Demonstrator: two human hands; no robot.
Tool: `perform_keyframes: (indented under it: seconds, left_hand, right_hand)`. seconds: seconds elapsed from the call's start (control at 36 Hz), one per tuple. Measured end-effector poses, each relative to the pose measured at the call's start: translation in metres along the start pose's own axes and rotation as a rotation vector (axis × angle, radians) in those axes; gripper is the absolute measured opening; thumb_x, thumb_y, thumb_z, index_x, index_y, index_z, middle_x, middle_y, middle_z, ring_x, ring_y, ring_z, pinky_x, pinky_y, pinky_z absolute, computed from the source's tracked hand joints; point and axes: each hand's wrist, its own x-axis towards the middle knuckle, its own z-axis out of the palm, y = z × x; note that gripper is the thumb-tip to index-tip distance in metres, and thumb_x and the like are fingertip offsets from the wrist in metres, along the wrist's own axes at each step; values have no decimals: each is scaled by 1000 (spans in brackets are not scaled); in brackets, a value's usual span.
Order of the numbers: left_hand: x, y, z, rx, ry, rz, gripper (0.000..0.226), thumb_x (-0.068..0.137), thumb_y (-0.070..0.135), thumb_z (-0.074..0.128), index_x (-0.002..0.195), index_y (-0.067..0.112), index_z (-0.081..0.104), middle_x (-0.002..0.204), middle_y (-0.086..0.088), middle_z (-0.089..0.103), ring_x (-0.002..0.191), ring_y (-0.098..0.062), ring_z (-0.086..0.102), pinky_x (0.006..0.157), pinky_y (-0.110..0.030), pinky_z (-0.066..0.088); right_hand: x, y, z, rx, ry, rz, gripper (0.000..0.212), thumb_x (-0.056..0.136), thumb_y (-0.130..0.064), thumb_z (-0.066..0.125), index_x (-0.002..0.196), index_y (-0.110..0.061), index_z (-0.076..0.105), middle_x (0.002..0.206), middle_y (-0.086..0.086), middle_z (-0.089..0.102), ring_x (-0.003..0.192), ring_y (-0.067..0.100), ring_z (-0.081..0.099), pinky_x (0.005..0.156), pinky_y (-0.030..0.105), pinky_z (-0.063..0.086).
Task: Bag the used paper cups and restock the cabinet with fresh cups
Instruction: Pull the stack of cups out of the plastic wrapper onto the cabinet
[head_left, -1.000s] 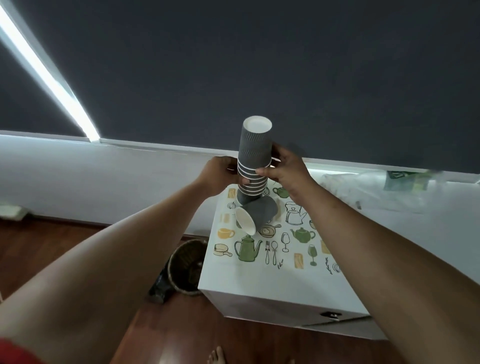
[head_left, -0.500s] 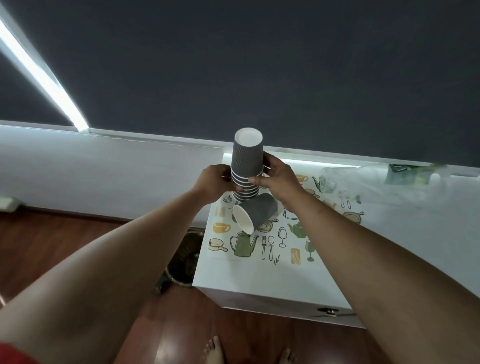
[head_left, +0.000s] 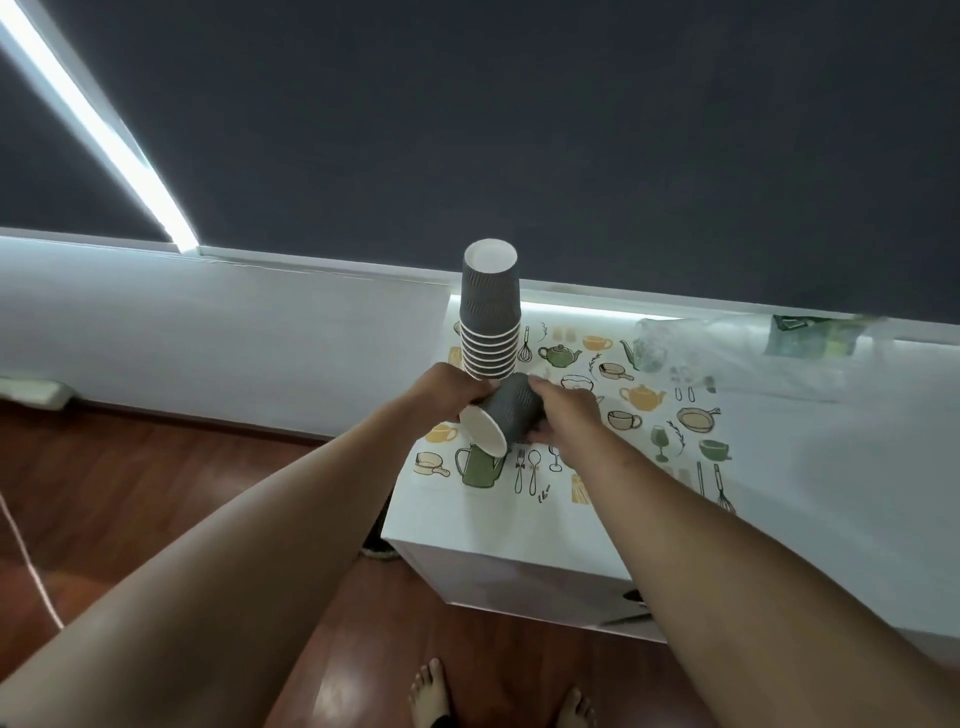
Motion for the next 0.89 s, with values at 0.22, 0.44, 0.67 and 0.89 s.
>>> perform_keyframes:
  seconds: [0.22,0.44,0.67,0.89]
  left_hand:
    - [-15,-7,26,-233,-13,6,51,68,41,86,99,3,72,93,-9,76,86,-25,74,84,-41,60]
    - [-40,20,38,-252,-237,143,46,78,29,82,114,3,70,106,-12,75,99,-29,72,91,-45,57]
    - [-63,80,24,-289,-214,271,46,84,33,75,125,14,64,110,-8,73,93,-22,73,75,-33,60]
    - [-87,141,-16,-394,18,492,47,79,16,80,121,1,66,107,-14,74,91,-24,74,82,-32,60]
  right_hand:
    - [-5,19,-25,139,-101,50,54,67,-23,86,110,-2,64,110,15,69,95,31,69,84,46,59]
    - [-36,5,-70,119,-253,33,46,82,-27,77,117,-4,58,114,16,65,99,34,65,72,45,59]
    - [-57,-50,-80,51,-211,-227,49,82,-44,74,119,-15,64,116,5,68,102,27,67,80,43,59]
    - [-87,-124,-60,204,-326,-516,42,88,-34,69,123,-12,63,111,3,70,102,20,67,83,33,56]
